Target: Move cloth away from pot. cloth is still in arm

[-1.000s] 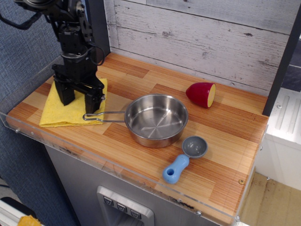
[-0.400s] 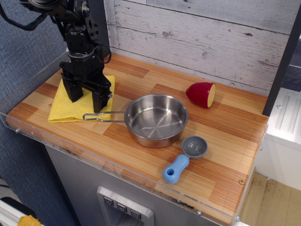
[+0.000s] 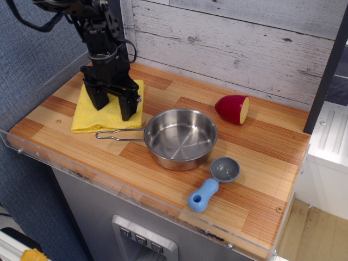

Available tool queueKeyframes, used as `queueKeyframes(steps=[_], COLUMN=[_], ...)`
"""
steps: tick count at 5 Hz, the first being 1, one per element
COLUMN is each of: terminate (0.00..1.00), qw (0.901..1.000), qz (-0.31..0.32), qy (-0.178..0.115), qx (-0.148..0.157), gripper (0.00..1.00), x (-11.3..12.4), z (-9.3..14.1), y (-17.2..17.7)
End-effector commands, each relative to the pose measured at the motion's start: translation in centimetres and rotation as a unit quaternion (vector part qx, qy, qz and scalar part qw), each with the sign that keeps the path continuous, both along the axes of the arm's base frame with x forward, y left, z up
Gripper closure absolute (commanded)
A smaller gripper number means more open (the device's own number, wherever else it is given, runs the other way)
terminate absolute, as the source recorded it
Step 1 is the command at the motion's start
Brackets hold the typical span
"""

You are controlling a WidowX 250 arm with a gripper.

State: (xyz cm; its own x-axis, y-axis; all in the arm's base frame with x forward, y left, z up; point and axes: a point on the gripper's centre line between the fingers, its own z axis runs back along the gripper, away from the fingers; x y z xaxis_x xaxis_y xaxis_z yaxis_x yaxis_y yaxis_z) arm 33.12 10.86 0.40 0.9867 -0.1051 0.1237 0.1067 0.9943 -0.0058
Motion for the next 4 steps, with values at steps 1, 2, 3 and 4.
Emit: queueKeyframes(steps=[1,2,3,4], terminate=[0.00,0.00,0.00,0.00], qw=[0.9992,0.9987,0.9980,0.9975], qz=[-0.024,-0.021,-0.018,-0.021], qy=[0.017,0.015,0.013,0.006], qx=[-0.028,-0.044,-0.060,-0.067], gripper=[0.00,0.00,0.00,0.00], x=[2.3,3.8,4.7,4.8], z=[-2.2,-2.4,-2.4,-1.1], y=[-0.2,-0.1,-0.3,-1.3])
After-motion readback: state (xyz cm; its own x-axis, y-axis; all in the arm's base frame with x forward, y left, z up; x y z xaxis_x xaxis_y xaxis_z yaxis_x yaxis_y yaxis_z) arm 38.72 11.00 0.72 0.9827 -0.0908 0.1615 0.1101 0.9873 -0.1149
